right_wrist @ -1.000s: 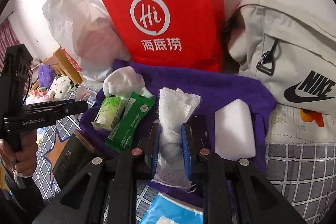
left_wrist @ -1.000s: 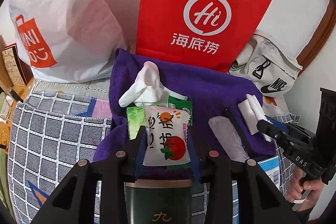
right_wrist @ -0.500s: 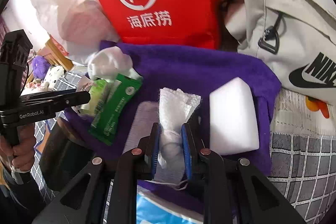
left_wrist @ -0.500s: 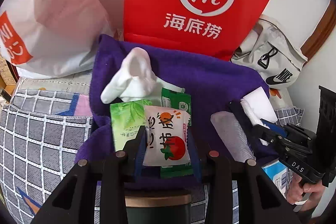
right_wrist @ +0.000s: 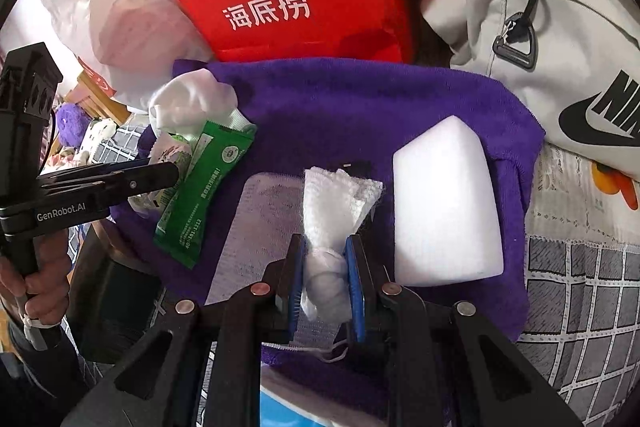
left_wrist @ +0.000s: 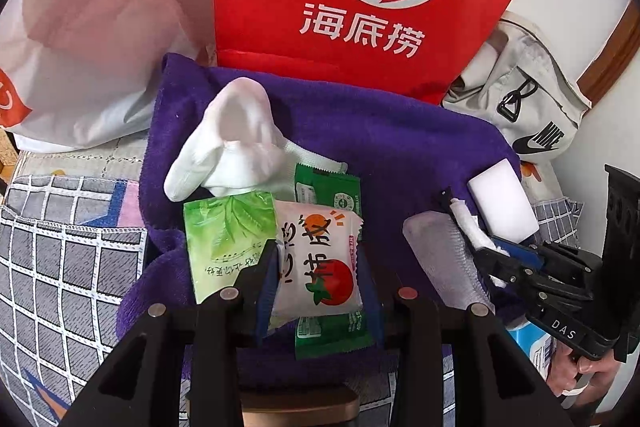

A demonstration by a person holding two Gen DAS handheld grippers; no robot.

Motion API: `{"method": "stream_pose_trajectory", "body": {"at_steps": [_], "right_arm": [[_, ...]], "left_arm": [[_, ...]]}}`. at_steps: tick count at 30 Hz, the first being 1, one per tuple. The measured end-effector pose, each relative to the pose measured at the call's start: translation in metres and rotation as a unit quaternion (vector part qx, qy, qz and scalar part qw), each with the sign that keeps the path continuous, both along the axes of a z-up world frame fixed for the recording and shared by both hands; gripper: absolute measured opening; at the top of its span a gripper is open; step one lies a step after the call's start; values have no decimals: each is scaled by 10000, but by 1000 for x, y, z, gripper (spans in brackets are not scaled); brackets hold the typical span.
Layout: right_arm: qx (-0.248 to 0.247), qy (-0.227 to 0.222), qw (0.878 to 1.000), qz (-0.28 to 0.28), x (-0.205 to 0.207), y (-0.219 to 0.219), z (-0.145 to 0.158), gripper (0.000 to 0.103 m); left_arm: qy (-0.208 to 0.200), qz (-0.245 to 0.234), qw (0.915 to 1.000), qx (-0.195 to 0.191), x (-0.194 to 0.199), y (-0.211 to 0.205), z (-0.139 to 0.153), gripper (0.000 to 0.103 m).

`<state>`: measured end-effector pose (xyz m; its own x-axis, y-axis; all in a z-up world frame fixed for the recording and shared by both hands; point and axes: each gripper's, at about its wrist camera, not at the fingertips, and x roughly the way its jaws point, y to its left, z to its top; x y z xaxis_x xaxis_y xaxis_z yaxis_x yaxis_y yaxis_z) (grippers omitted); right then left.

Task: Organize soft objects
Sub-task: 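Carry the tissue onto the purple towel and release while the left tool places the snack packet there, then withdraw both open tools from the purple towel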

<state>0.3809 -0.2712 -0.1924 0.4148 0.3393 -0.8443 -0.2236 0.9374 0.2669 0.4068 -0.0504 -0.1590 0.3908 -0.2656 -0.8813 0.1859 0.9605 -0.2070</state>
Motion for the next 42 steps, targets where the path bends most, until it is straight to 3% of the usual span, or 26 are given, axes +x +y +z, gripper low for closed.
{"method": "stream_pose_trajectory", "body": {"at_steps": [7,13,14,24,28,34,42], "right_arm": [[-45,55,10000,57,3,4,-3,23],[-83,61,9999,74,1,5,-1,61],[-78,53,9999,74,0,4,1,62],[-109,-178,9998,38,-27,10,31,67],[-131,-442,9989,19,-54,16,50,73],[77,-598,9982,-75,-101,20,69,73],[173,-652,9977,103,-164,36,79,73]], "left_arm": [[69,-40,10000,9,4,-5,-5,40],[142,-34,9999,44,4,-10,-3,58],[134,12,9999,89,4,-9,-1,60],[-174,187,9996,128,-30,8,39,62],[-338,340,9986,215,-54,20,56,62],[-546,497,9971,200,-98,42,76,62],[-519,720,9960,87,-153,64,75,62]]}}
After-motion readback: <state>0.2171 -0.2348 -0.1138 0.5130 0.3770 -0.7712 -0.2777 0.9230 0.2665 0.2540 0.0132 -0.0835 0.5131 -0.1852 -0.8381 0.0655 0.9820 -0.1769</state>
